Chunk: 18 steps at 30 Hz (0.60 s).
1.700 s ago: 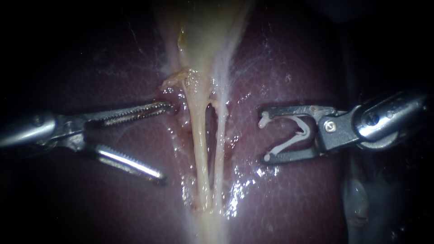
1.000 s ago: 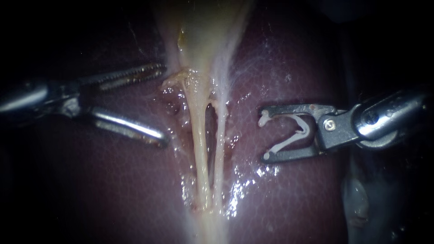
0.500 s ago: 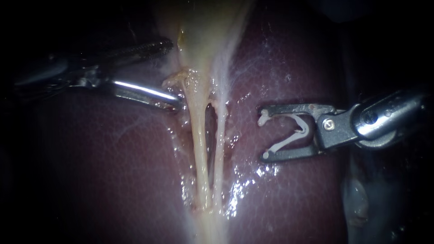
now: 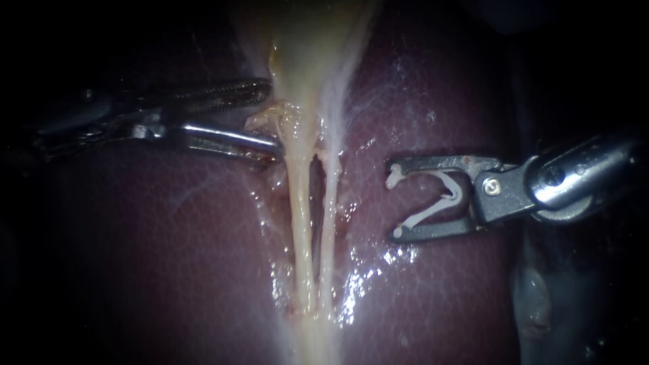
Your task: Grabbing gallbladder
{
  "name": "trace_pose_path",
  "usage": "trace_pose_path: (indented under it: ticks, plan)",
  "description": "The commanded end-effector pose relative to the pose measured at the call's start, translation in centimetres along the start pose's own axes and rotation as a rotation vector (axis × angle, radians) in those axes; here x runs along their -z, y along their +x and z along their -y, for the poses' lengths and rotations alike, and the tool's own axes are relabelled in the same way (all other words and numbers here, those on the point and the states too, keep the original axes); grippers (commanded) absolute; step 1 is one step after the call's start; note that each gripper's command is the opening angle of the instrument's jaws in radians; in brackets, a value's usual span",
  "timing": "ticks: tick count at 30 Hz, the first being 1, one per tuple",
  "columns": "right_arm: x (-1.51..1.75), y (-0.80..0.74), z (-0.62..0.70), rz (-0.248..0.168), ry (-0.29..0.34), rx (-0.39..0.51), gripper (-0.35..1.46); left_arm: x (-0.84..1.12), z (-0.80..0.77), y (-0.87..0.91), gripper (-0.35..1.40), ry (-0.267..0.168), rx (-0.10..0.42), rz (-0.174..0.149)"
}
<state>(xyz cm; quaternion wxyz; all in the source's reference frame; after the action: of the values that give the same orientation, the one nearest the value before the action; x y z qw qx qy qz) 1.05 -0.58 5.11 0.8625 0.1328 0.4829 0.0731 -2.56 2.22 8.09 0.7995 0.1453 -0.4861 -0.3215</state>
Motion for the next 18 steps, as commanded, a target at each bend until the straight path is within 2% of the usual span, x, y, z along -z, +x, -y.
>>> trace_pose_path:
  ticks: [1, 5, 11, 15, 17, 18]
  plan:
    - [0.0, 0.0, 0.0, 0.0, 0.0, 0.0, 0.5, 0.01, 0.0, -0.01, 0.44, 0.0, 0.009, 0.001]
    - [0.0, 0.0, 0.0, 0.0, 0.0, 0.0, 0.5, 0.04, 0.0, -0.01, 0.32, 0.002, 0.021, 0.001]
    - [0.0, 0.0, 0.0, 0.0, 0.0, 0.001, 0.5, 0.1, 0.01, -0.02, 0.25, 0.005, 0.028, 0.001]
    - [0.0, -0.01, 0.0, 0.0, 0.0, 0.001, 0.5, 0.15, 0.03, -0.04, 0.0, 0.01, 0.04, -0.003]
    - [0.0, -0.01, 0.0, 0.0, 0.0, 0.001, 0.5, 0.17, 0.03, -0.04, -0.28, 0.014, 0.04, -0.006]
    - [0.0, -0.01, 0.0, 0.0, 0.0, 0.001, 0.5, 0.17, 0.03, -0.04, -0.35, 0.014, 0.046, -0.009]
